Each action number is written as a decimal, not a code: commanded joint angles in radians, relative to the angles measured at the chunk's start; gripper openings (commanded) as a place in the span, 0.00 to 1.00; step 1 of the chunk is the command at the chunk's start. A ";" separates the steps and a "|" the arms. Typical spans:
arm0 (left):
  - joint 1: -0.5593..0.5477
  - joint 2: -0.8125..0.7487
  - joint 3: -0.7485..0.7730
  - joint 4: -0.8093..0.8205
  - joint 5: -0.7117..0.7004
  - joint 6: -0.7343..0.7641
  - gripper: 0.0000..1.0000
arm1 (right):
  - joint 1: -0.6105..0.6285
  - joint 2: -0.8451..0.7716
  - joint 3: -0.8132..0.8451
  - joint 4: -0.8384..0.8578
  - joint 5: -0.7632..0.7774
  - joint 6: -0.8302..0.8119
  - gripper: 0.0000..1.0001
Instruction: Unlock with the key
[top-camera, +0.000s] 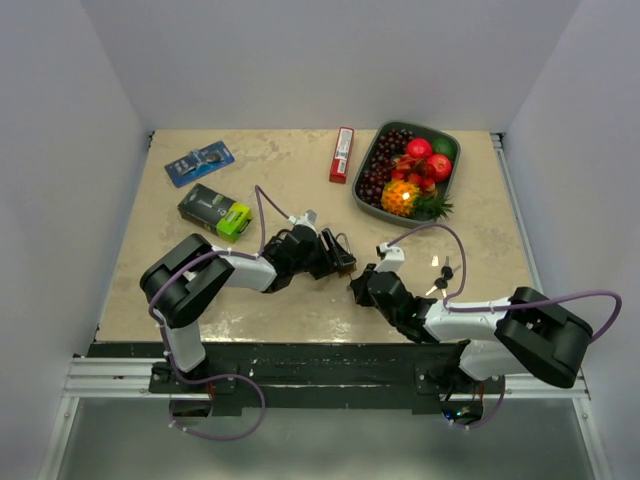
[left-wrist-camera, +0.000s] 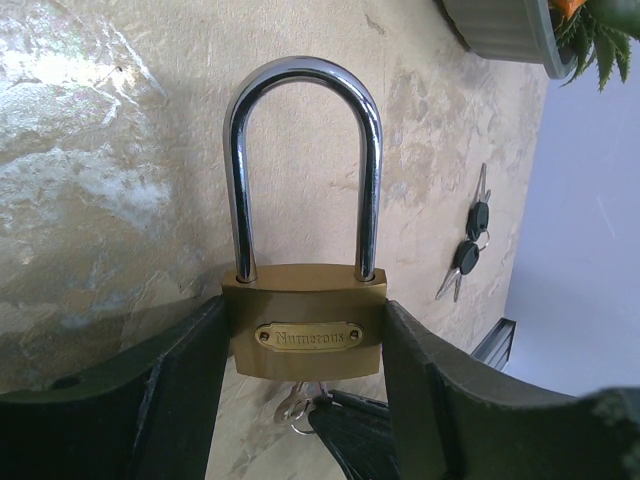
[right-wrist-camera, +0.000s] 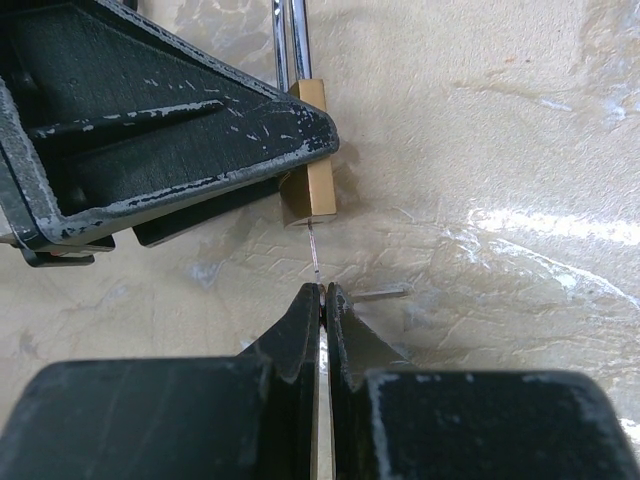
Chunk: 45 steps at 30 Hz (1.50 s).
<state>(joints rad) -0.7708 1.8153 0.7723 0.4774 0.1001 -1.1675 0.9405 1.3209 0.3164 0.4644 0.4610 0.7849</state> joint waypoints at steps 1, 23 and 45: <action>-0.008 -0.051 -0.010 0.064 0.024 -0.008 0.00 | -0.025 -0.028 0.016 0.025 0.065 0.014 0.00; -0.027 -0.045 -0.016 0.086 0.023 -0.029 0.00 | -0.060 0.034 0.027 0.138 0.034 -0.035 0.00; -0.045 -0.030 -0.048 0.116 0.032 -0.041 0.00 | -0.100 0.063 0.059 0.191 0.031 -0.052 0.00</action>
<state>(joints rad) -0.7742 1.8046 0.7326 0.5365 0.0254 -1.1946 0.8764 1.3884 0.3271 0.5621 0.3901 0.7574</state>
